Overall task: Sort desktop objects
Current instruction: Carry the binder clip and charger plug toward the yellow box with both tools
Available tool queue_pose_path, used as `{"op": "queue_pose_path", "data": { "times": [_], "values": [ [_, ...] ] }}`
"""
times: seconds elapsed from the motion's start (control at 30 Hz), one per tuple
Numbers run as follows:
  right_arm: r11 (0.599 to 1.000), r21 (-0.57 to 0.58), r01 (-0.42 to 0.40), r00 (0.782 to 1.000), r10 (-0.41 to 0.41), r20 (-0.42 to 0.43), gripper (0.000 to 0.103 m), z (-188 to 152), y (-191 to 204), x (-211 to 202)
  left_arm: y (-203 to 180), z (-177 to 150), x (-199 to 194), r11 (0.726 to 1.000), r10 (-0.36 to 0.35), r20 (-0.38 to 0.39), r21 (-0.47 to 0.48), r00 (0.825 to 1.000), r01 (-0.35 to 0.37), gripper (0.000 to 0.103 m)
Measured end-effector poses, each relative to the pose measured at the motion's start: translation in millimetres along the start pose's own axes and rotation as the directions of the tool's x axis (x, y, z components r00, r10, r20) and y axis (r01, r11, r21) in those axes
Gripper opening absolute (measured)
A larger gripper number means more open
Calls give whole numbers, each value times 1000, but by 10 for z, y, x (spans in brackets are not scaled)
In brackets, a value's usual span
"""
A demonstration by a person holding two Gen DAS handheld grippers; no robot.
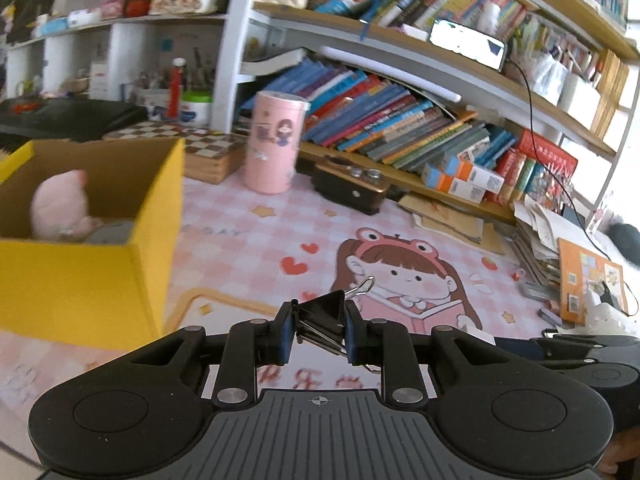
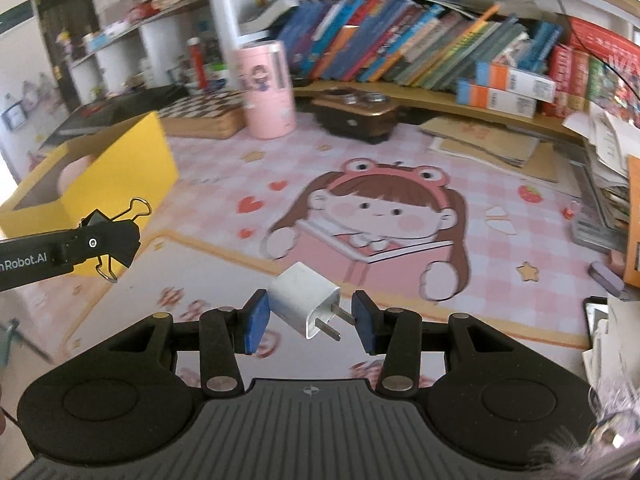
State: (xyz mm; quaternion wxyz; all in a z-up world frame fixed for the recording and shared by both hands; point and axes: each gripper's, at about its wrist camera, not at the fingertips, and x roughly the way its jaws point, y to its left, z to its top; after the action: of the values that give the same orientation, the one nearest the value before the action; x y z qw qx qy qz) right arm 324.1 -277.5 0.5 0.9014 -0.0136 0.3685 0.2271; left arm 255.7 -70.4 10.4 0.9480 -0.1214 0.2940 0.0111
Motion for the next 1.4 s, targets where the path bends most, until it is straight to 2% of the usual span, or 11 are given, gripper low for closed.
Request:
{"op": "queue_pose_path", "data": {
  "times": [0.23, 0.53, 0.97, 1.4],
  "values": [
    [998, -35, -52, 998, 50, -34, 42, -108, 464, -44, 229, -167, -253, 1000, 8, -7, -17, 1000, -8, 23],
    [995, -71, -68, 997, 66, -37, 42, -199, 1004, -137, 664, -258, -605, 999, 15, 13, -53, 1000, -14, 23],
    [989, -100, -108, 993, 103, -59, 42, -476, 1757, -285, 1229, -494, -1097, 995, 27, -24, -99, 999, -29, 23],
    [988, -99, -119, 992, 115, -50, 42, -729, 2286, -437, 1490, -669, -1484, 998, 4, -27, -63, 1000, -5, 23]
  ]
}}
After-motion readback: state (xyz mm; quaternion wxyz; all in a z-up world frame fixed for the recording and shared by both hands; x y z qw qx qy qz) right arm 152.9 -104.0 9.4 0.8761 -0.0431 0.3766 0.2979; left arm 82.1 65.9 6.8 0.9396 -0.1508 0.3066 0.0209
